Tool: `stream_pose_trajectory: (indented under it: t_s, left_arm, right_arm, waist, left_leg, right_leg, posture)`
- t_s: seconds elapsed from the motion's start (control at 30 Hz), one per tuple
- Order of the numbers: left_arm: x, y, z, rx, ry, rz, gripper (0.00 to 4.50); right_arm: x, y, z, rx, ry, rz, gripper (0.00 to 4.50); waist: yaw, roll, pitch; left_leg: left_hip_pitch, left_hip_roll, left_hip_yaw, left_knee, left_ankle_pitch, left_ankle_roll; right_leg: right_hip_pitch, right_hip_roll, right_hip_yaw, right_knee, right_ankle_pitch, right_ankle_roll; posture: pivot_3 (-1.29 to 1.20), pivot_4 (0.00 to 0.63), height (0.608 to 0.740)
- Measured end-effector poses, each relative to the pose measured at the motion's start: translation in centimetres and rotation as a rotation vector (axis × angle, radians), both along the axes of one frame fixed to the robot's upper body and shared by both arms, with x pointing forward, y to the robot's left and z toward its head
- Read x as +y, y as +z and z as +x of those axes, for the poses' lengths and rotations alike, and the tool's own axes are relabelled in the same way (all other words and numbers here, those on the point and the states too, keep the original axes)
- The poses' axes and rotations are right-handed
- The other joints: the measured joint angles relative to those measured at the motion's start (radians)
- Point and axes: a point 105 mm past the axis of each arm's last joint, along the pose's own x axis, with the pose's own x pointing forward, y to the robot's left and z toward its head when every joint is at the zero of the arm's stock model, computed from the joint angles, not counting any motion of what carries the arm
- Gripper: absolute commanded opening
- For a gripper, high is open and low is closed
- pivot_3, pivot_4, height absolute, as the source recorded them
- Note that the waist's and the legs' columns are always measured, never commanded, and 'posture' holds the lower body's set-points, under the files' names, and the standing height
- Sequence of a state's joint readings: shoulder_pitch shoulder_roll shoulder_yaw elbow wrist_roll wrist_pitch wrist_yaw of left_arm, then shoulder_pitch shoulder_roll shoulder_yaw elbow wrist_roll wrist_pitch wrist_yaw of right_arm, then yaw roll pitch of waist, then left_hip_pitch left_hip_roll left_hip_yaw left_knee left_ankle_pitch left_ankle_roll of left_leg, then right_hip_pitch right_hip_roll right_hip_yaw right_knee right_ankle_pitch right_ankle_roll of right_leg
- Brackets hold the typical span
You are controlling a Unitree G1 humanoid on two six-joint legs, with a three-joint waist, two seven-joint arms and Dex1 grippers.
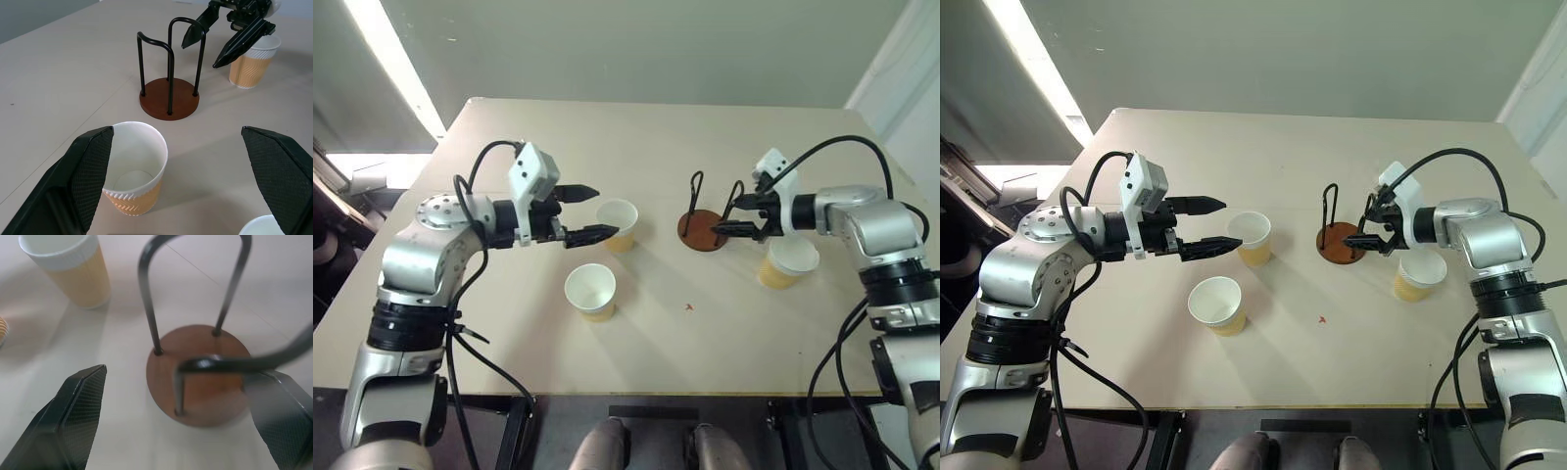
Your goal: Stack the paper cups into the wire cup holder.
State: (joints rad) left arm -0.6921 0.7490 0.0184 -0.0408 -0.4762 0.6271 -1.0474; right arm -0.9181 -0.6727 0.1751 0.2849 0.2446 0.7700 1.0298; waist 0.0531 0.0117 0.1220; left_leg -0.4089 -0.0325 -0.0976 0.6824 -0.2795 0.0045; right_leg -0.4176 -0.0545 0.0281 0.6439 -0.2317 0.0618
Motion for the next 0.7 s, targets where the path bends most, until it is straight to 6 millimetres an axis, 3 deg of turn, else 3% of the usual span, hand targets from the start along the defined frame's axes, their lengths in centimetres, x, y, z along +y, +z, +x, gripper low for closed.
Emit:
stream_pose_trajectory:
  t_s: [0.33, 0.5, 0.7]
  left_arm:
    - [0.0, 0.0, 0.0, 0.0, -0.002, 0.0, 4.5]
    - [0.0, -0.2, -1.0, 0.019, -0.046, 0.031, 4.5]
    - [-0.7, -0.3, -3.9, 0.092, -0.187, 0.064, 4.5]
  right_arm:
    - [0.4, -0.3, 0.2, -0.003, -0.014, 0.007, 0.16]
    - [0.8, 0.1, -0.1, -0.022, 0.005, 0.003, 0.07]
    - [2.0, 2.2, -2.8, -0.087, 0.123, -0.036, 0.07]
  waist:
    - [0.0, 0.0, 0.0]
    - [-0.001, 0.0, 0.0]
    - [-0.001, 0.0, 0.0]
  left_leg:
    - [0.0, 0.0, 0.0, 0.0, 0.0, 0.0]
    - [0.0, 0.0, 0.0, -0.001, 0.0, 0.0]
    - [-0.002, 0.0, 0.0, -0.001, 0.0, 0.0]
  right_leg:
    - [0.0, 0.0, 0.0, 0.0, 0.0, 0.0]
    - [0.0, 0.0, 0.0, 0.0, 0.0, 0.0]
    - [-0.001, 0.0, -0.001, -0.002, 0.0, -0.001]
  posture:
    - [0.0, 0.15, 0.74]
    - [0.0, 0.15, 0.74]
    - [0.0, 0.15, 0.74]
